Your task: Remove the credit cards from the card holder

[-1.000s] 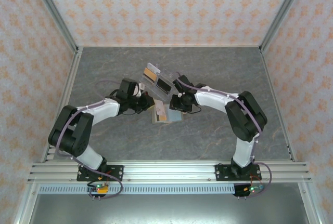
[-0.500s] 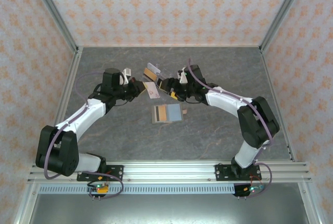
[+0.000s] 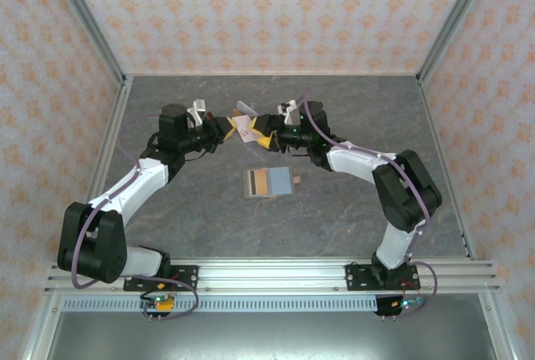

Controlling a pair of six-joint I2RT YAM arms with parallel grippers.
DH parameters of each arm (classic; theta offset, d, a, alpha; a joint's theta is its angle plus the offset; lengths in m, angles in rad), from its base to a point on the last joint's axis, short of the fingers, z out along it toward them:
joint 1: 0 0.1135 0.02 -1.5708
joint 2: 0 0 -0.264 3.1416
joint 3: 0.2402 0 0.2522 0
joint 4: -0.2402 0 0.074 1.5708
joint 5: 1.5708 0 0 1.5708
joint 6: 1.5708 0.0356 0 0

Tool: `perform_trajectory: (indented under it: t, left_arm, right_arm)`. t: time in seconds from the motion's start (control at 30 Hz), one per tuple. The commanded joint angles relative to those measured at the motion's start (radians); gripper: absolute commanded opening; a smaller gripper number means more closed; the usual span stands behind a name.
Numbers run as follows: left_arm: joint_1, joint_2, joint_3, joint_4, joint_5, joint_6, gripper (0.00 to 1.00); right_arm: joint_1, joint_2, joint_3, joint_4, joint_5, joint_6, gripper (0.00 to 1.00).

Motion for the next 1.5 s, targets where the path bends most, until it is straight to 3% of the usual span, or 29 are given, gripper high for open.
perform_trajectory:
  t: [0.0, 0.2, 0.27, 0.37, 0.53, 0.63, 0.8, 0.97, 1.2, 1.47]
  left_arm:
    - [0.013, 0.006, -0.011, 0.066, 0.028, -0.042, 0.0]
    - [0.019, 0.003, -0.023, 0.048, 0.029, -0.046, 0.0]
    - [0.022, -0.002, -0.027, 0.04, 0.027, -0.041, 0.0]
    - [0.025, -0.017, -0.019, -0.063, -0.008, 0.003, 0.18]
    - [0.048, -0.036, 0.013, -0.312, -0.108, 0.151, 0.49]
    - [0.066, -0.06, 0.021, -0.458, -0.258, 0.269, 0.73]
    - [0.092, -0.135, 0.001, -0.585, -0.46, 0.376, 0.96]
    - [0.114, -0.176, -0.009, -0.651, -0.526, 0.429, 1.0]
    - [0.125, -0.152, 0.004, -0.712, -0.499, 0.455, 1.0]
    - [0.129, -0.128, 0.011, -0.724, -0.467, 0.458, 1.0]
  right_arm:
    - [-0.007, 0.015, -0.014, 0.151, -0.022, 0.073, 0.41]
    - [-0.007, 0.007, -0.019, 0.126, -0.007, 0.05, 0.21]
    - [-0.006, -0.004, -0.013, 0.073, -0.001, 0.003, 0.08]
    - [-0.007, -0.04, 0.013, -0.128, 0.045, -0.16, 0.0]
    - [-0.005, -0.099, 0.075, -0.439, 0.183, -0.486, 0.0]
    - [0.006, -0.089, 0.144, -0.575, 0.293, -0.669, 0.0]
    - [0.036, -0.004, 0.33, -0.758, 0.453, -0.944, 0.0]
    - [0.06, 0.098, 0.498, -0.798, 0.505, -1.148, 0.0]
    - [0.095, 0.268, 0.728, -0.872, 0.599, -1.391, 0.0]
    - [0.096, 0.397, 0.87, -0.917, 0.665, -1.501, 0.0]
